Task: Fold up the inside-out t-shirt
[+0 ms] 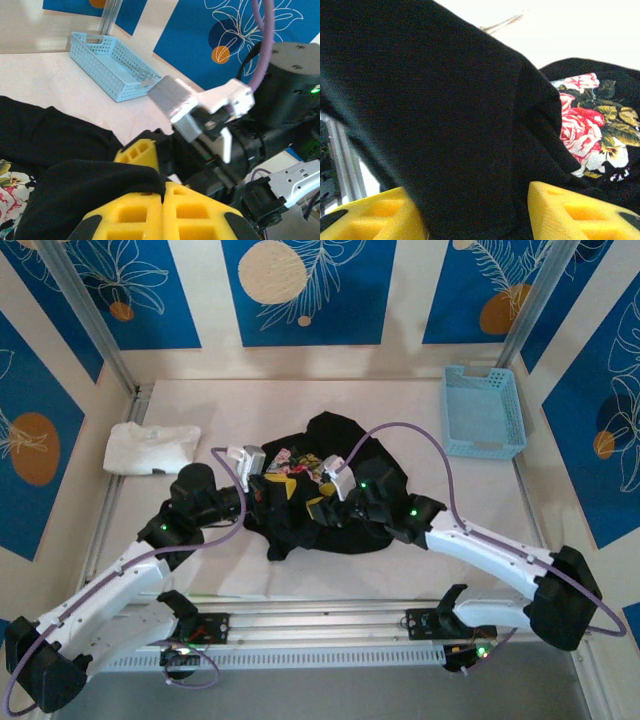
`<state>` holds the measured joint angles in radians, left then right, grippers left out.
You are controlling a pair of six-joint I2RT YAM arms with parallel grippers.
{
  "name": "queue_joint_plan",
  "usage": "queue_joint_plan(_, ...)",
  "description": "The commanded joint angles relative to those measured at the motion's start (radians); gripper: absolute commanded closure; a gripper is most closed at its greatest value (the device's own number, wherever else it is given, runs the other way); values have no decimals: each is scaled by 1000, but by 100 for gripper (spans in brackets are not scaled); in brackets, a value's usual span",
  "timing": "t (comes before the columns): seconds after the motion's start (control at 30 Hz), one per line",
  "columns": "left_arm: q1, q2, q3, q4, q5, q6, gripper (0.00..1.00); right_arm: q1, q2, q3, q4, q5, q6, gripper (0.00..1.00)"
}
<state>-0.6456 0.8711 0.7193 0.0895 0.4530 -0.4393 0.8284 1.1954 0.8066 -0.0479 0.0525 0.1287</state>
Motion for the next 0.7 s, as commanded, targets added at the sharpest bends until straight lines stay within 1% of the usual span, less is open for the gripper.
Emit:
queue_joint_plan(0.0,-6,-18,39,19,22,-15,100,6,51,39,94,-40,5,46)
queue_joint_plan(0.03,-6,-20,40,18,19,-19,100,6,65,43,116,-75,12,47)
queue_joint_plan(0.07,-6,-23,41,16,13,-21,100,5,74,43,133,-101,17,51)
queue_joint_plan(0.13,-3,-30,45,6,-14,-30,100,-5,81,46,152,-149,30,74)
queue_joint_plan(0.2,3,-43,49,-25,-63,-35,100,-33,63,33,178,-221,53,91)
queue_joint_plan(0.23,8,-49,48,-49,-112,-34,100,-56,47,14,211,-282,74,97)
queue_joint_plan(0.27,14,-54,45,-69,-150,-31,100,-76,33,-5,249,-345,98,100)
queue_joint_plan(0.33,29,-54,39,-110,-226,-14,100,-122,14,-42,346,-485,166,100)
queue_joint_plan(0.4,35,-39,37,-133,-246,10,100,-143,12,-58,411,-571,216,100)
queue_joint_plan(0.47,36,-23,36,-135,-232,26,99,-147,16,-60,434,-598,238,100)
queue_joint_plan(0.67,36,-24,1,-71,-123,40,82,-159,29,-55,452,-607,269,100)
